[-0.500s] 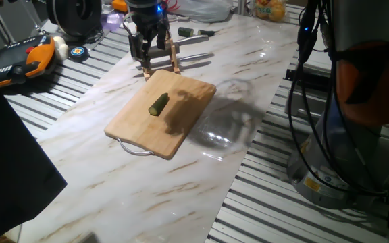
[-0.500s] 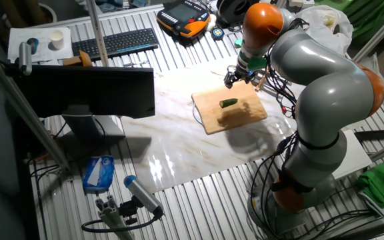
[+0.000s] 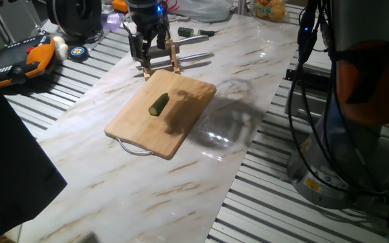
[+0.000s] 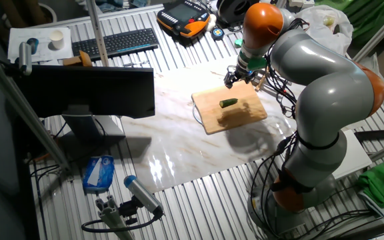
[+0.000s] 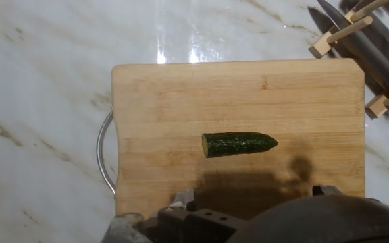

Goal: Cut the cucumber into segments

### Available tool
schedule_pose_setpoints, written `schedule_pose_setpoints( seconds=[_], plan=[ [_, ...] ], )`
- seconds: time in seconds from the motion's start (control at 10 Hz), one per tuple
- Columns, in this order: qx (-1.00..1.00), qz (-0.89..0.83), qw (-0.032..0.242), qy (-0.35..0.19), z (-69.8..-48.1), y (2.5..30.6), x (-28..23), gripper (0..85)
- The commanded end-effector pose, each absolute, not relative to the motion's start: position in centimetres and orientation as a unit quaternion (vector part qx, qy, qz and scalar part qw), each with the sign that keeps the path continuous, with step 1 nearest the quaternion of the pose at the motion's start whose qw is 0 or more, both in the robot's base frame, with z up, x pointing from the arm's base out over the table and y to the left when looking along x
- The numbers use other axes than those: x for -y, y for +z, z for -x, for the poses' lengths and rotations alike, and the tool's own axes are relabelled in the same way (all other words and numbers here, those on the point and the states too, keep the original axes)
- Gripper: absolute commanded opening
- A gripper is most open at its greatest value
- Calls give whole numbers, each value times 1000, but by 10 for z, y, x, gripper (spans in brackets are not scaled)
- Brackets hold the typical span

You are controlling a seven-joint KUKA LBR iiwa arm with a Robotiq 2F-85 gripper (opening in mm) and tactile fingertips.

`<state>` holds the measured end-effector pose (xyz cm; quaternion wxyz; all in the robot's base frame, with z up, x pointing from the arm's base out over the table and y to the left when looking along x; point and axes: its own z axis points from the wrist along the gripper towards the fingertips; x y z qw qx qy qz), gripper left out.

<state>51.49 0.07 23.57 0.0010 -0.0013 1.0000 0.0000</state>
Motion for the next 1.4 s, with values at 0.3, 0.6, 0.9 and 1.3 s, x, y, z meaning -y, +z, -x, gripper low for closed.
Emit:
schedule_pose_setpoints(
  seconds=[0.3,0.6,0.9,1.3],
  plan=[
    [-991,-61,-59,-101,-515,236,-1,850],
    [-992,-54,-56,-102,-516,236,0,850],
    [-994,-7,-40,-98,-519,238,6,850],
    [-996,35,-19,-78,-528,237,15,850]
  ],
)
